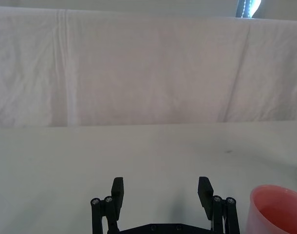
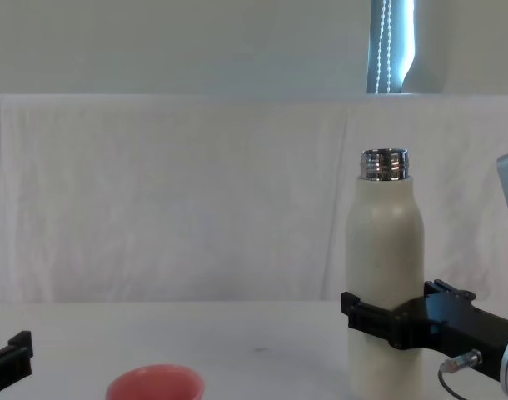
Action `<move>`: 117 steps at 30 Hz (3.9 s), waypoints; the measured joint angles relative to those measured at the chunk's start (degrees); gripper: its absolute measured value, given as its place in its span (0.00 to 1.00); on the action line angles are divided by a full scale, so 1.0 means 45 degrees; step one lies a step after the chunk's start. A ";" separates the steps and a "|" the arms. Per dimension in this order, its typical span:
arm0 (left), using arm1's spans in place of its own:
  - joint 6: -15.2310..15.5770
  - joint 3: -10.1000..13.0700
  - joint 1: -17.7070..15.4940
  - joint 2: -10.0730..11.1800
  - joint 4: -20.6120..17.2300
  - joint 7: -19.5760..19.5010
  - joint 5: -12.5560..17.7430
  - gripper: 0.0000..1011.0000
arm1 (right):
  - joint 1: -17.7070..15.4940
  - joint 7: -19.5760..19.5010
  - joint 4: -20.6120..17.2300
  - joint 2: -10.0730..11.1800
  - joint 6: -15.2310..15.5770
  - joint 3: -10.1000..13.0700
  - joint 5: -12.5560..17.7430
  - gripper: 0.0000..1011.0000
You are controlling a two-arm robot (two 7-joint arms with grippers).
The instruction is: Grasp the thermos with one hand and pour water into the cup lid.
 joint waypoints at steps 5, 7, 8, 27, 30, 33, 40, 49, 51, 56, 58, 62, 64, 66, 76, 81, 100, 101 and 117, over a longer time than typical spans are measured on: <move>0.0000 0.0001 0.0000 0.0000 0.0000 0.0000 0.0000 0.99 | 0.0211 -0.0052 0.0390 -0.0118 -0.0092 -0.0010 -0.0029 0.94; 0.0000 0.0001 0.0000 0.0000 0.0000 -0.0001 0.0001 0.99 | 0.0290 -0.0071 0.0545 -0.0168 -0.0133 -0.0011 -0.0046 0.94; 0.0000 0.0000 0.0000 0.0000 0.0000 0.0000 0.0000 0.99 | 0.0316 -0.0082 0.0604 -0.0186 -0.0150 -0.0006 -0.0049 0.94; 0.0000 0.0001 0.0000 0.0000 0.0000 0.0000 0.0000 0.99 | 0.0368 -0.0301 0.0975 -0.0428 -0.0342 0.0169 -0.0128 0.94; 0.0000 0.0001 0.0000 0.0000 0.0000 0.0000 0.0000 0.99 | 0.0375 -0.0301 0.1020 -0.0442 -0.0352 0.0168 -0.0167 0.94; 0.0000 0.0001 0.0000 0.0000 0.0000 0.0000 0.0000 0.99 | 0.0394 -0.0295 0.1071 -0.0450 -0.0369 0.0150 -0.0225 0.94; 0.0000 0.0001 0.0000 0.0000 0.0000 0.0000 0.0000 0.99 | 0.0427 -0.0276 0.1129 -0.0460 -0.0412 0.0138 -0.0289 0.94; 0.0000 0.0001 0.0000 0.0000 0.0000 0.0000 0.0000 0.99 | 0.0445 -0.0243 0.1146 -0.0467 -0.0421 0.0124 -0.0333 0.94; 0.0000 0.0000 0.0000 0.0000 0.0000 0.0000 0.0000 0.99 | 0.0445 -0.0238 0.1147 -0.0467 -0.0421 0.0124 -0.0333 0.94; 0.0000 0.0000 0.0000 0.0000 0.0000 0.0000 0.0000 0.99 | 0.0445 -0.0234 0.1147 -0.0466 -0.0421 0.0124 -0.0333 0.94; 0.0000 0.0001 0.0000 0.0000 0.0000 0.0000 0.0001 0.99 | 0.0444 -0.0234 0.1146 -0.0465 -0.0421 0.0124 -0.0333 0.94; 0.0000 0.0000 0.0000 0.0000 0.0000 0.0000 0.0001 0.99 | 0.0442 -0.0234 0.1147 -0.0465 -0.0422 0.0124 -0.0332 0.94; 0.0000 0.0000 0.0000 0.0000 0.0000 0.0000 0.0000 0.99 | 0.0442 -0.0234 0.1146 -0.0465 -0.0422 0.0124 -0.0332 0.94; 0.0000 0.0000 0.0000 0.0000 0.0001 0.0000 0.0000 0.99 | 0.0442 -0.0234 0.1146 -0.0465 -0.0422 0.0125 -0.0331 0.94; 0.0000 0.0001 0.0000 0.0000 0.0000 0.0000 0.0000 0.99 | 0.0442 -0.0235 0.1146 -0.0464 -0.0417 0.0125 -0.0325 0.94; 0.0000 0.0001 0.0000 0.0000 0.0000 0.0000 0.0000 0.99 | 0.0442 -0.0240 0.1138 -0.0464 -0.0416 0.0127 -0.0320 0.97; 0.0000 0.0001 0.0000 0.0000 0.0000 0.0000 0.0000 0.99 | 0.0442 -0.0238 0.1138 -0.0464 -0.0413 0.0125 -0.0321 0.99; 0.0000 0.0001 0.0000 0.0000 0.0000 -0.0001 0.0000 0.99 | 0.0442 -0.0238 0.1138 -0.0464 -0.0413 0.0125 -0.0321 0.99; 0.0000 0.0001 0.0000 0.0000 0.0000 0.0000 0.0000 0.99 | 0.0224 0.0066 0.0832 -0.0330 -0.0408 0.0296 0.0047 0.99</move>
